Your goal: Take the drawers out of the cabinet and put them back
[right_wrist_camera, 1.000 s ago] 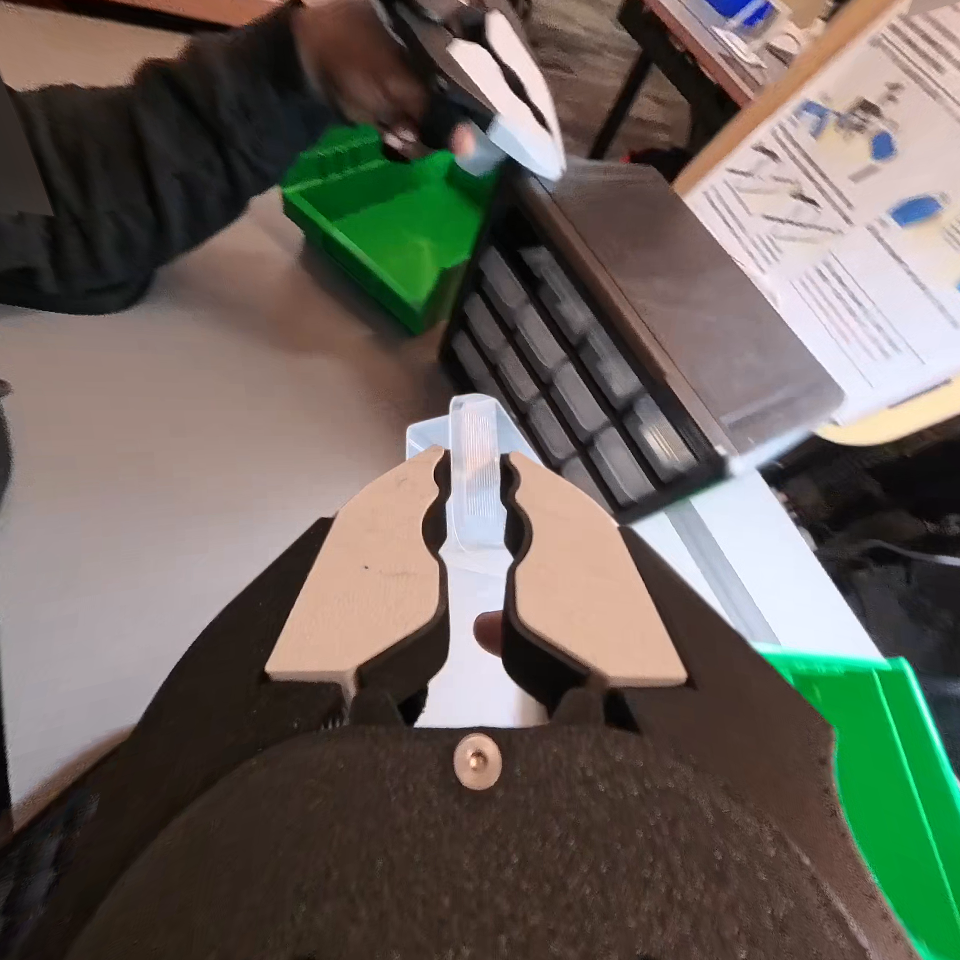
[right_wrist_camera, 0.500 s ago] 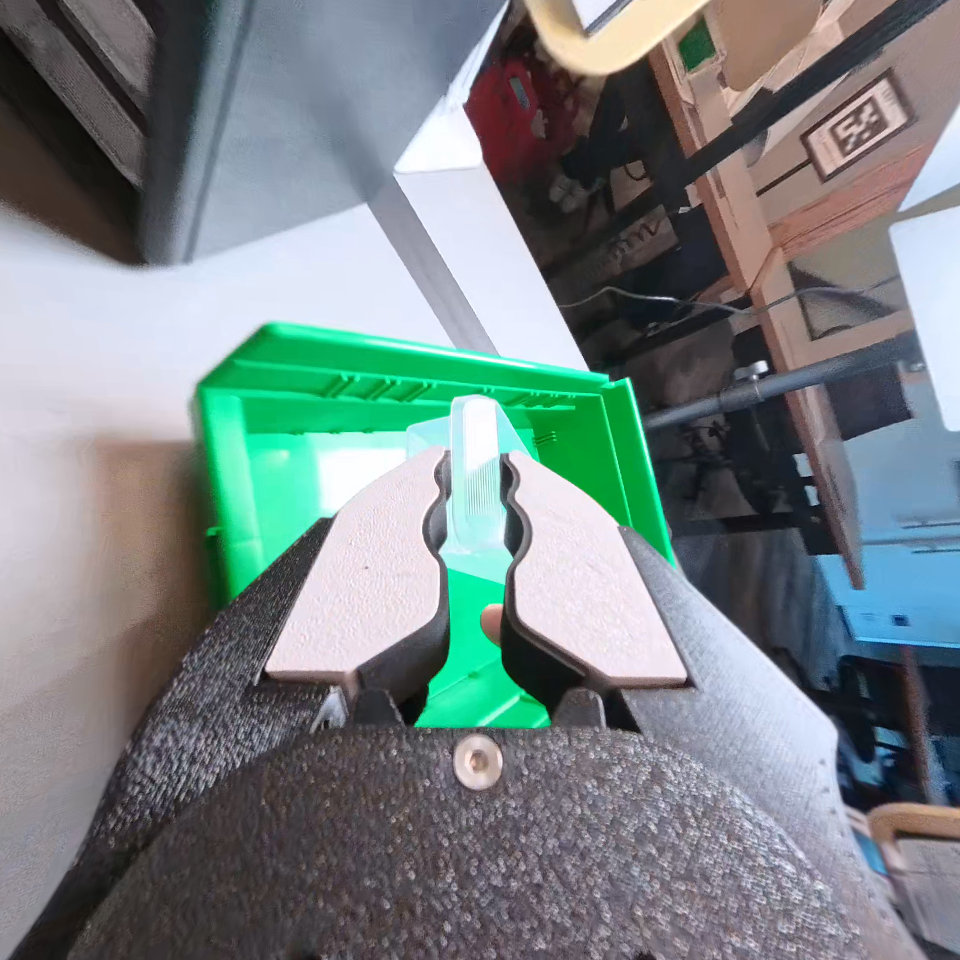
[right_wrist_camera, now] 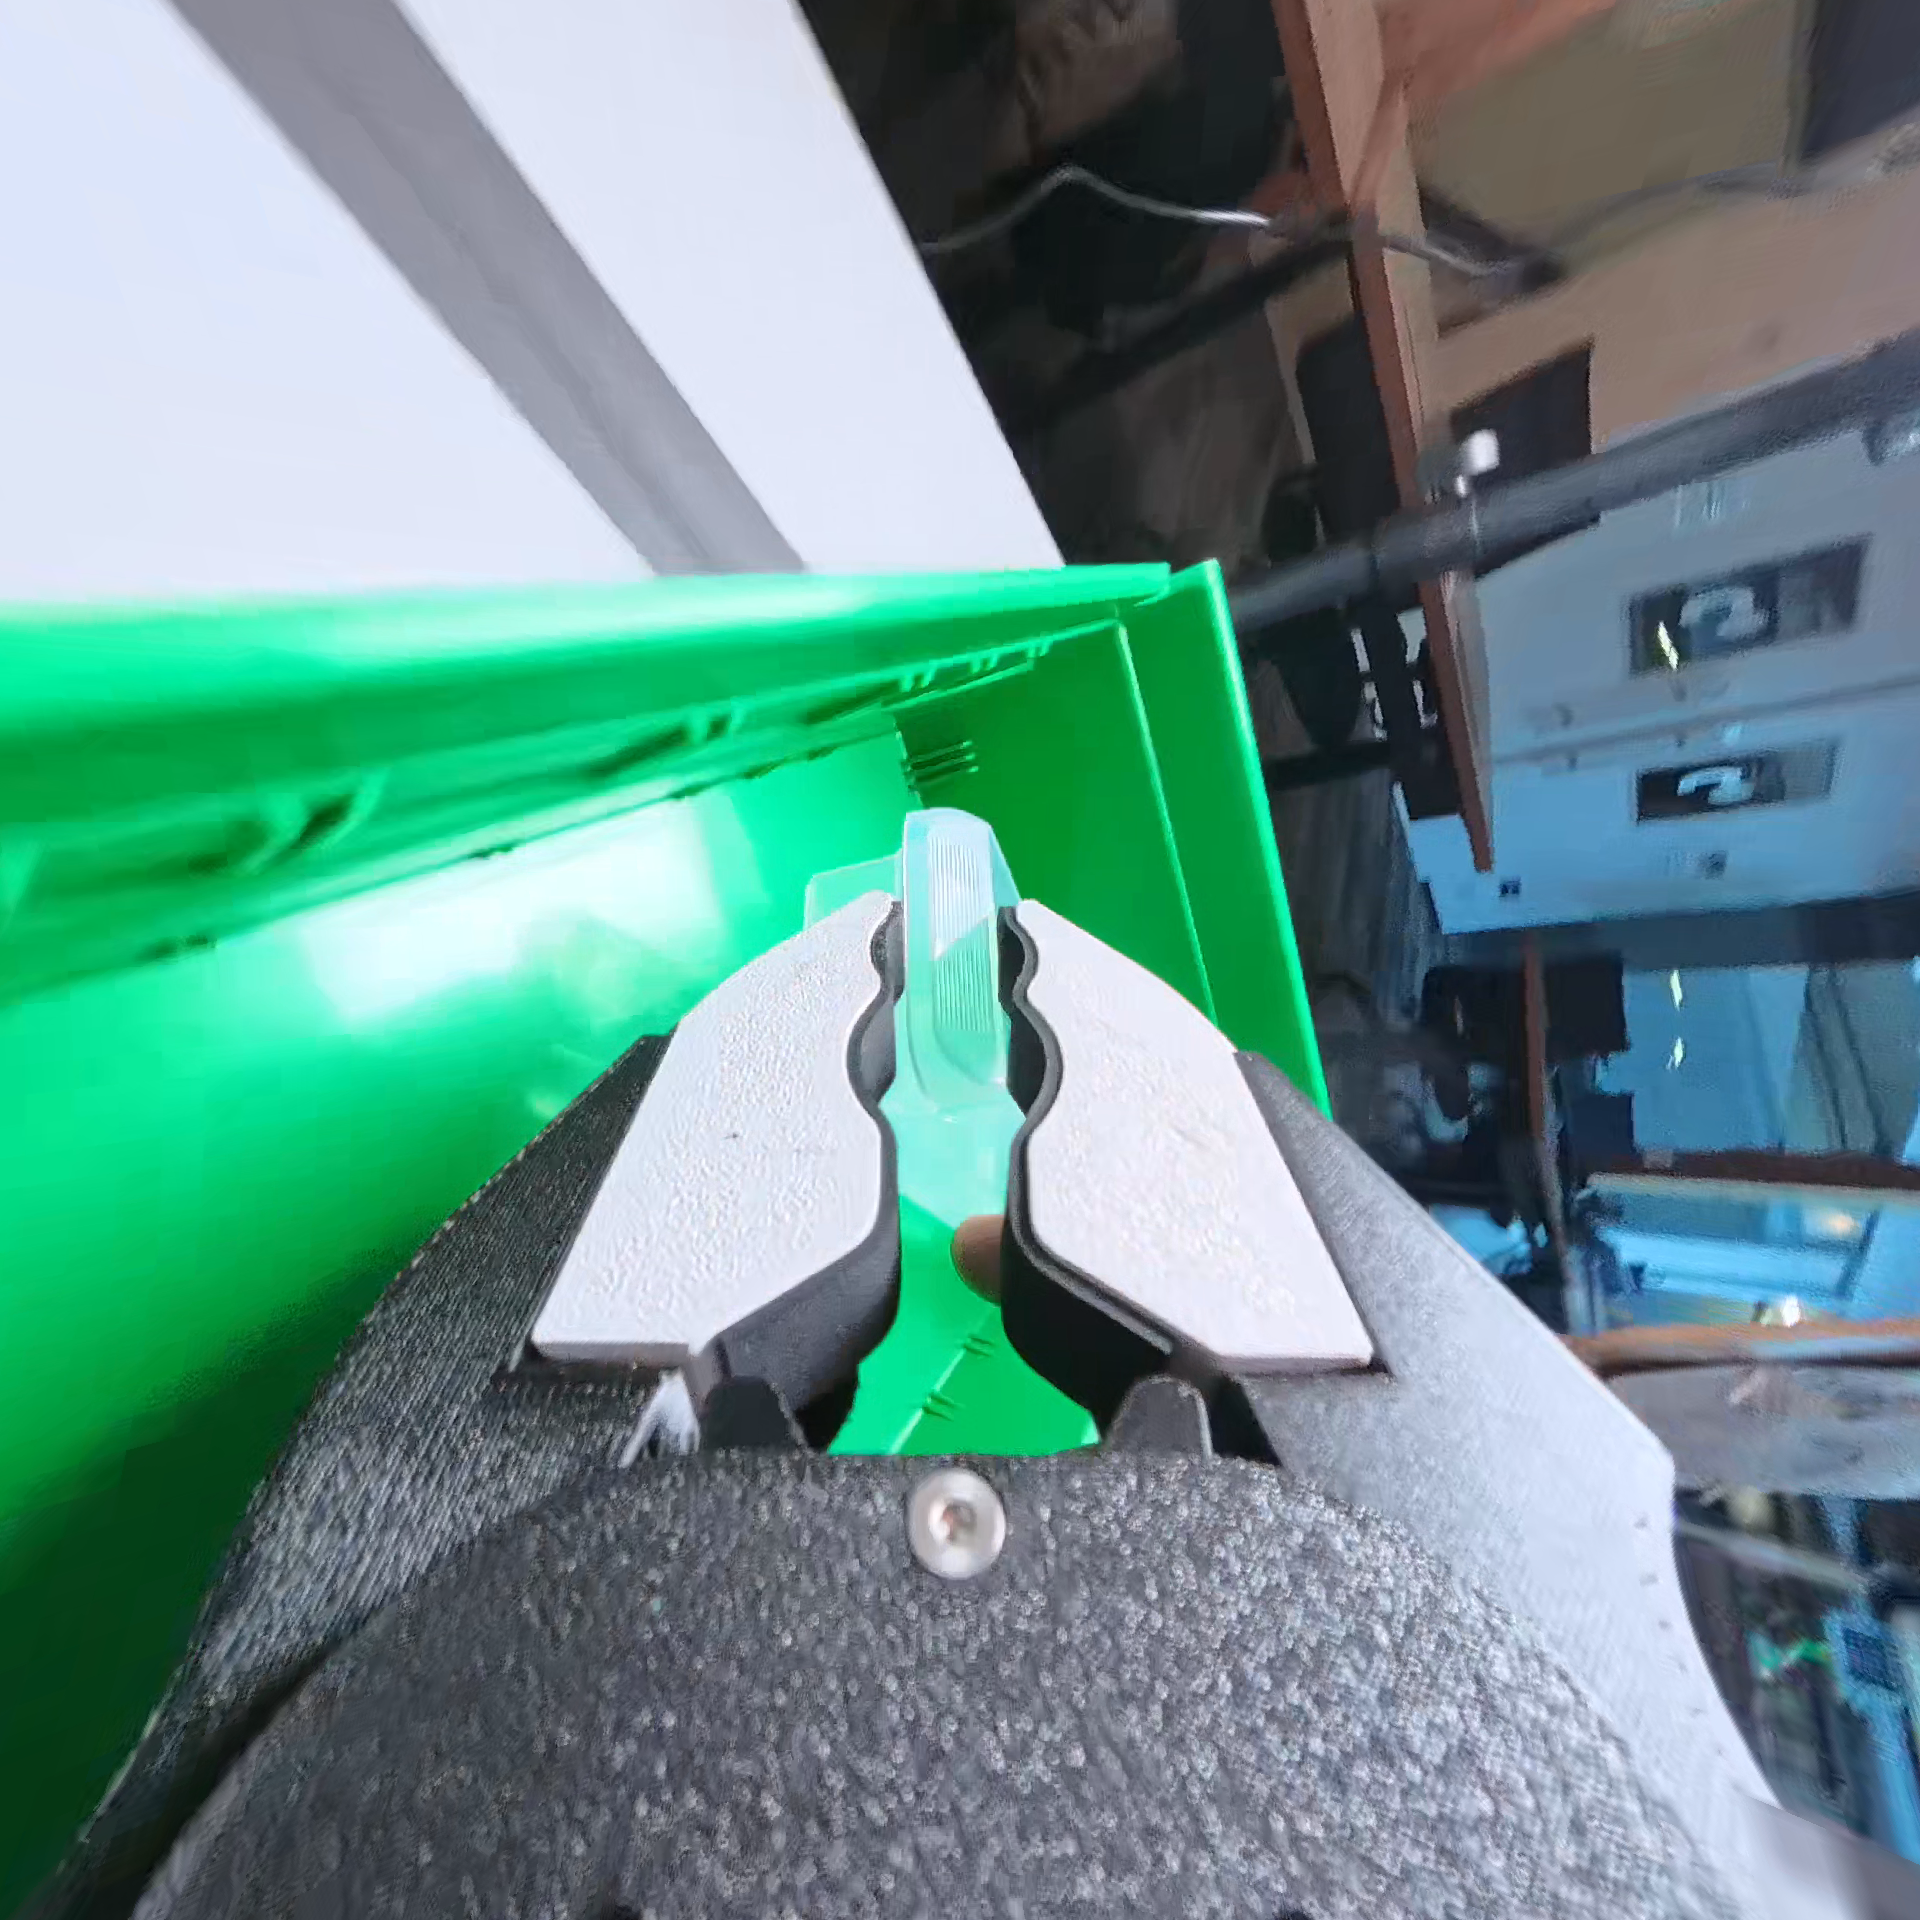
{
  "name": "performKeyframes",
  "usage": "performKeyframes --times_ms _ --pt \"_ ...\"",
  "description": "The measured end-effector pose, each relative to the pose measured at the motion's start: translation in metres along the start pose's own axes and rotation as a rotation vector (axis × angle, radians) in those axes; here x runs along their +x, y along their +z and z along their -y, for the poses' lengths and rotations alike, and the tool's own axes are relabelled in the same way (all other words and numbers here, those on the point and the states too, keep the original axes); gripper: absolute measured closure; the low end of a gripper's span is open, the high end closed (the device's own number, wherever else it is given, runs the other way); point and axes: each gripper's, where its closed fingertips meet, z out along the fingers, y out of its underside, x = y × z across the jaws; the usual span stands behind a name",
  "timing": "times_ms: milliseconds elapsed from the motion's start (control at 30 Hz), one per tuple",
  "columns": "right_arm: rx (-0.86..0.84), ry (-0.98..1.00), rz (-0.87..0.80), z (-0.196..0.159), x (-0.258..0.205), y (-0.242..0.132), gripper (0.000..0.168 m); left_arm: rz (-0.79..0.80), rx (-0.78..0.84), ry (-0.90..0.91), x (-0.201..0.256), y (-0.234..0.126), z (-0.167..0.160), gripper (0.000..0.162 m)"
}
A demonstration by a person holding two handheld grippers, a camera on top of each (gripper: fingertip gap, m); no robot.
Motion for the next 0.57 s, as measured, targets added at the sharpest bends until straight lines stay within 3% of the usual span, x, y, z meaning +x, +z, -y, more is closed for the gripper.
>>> performKeyframes --times_ms 33,200,300,567 --pt "-0.013 0.046 -0.007 0.002 0.003 0.005 0.151 -0.001 0.0 0.0 0.0 0.0 0.0 0.162" --pt "-0.074 0.28 0.05 0.01 0.007 0.03 0.147 -0.005 0.002 0.001 0.0 0.0 0.0 0.162" --pt "-0.091 0.394 0.121 0.011 0.006 0.039 0.136 -0.01 0.004 0.001 0.0 0.0 0.0 0.162" --pt "0.042 0.473 0.213 0.015 0.013 0.029 0.128 -0.015 0.005 0.006 0.0 0.0 0.0 0.162"
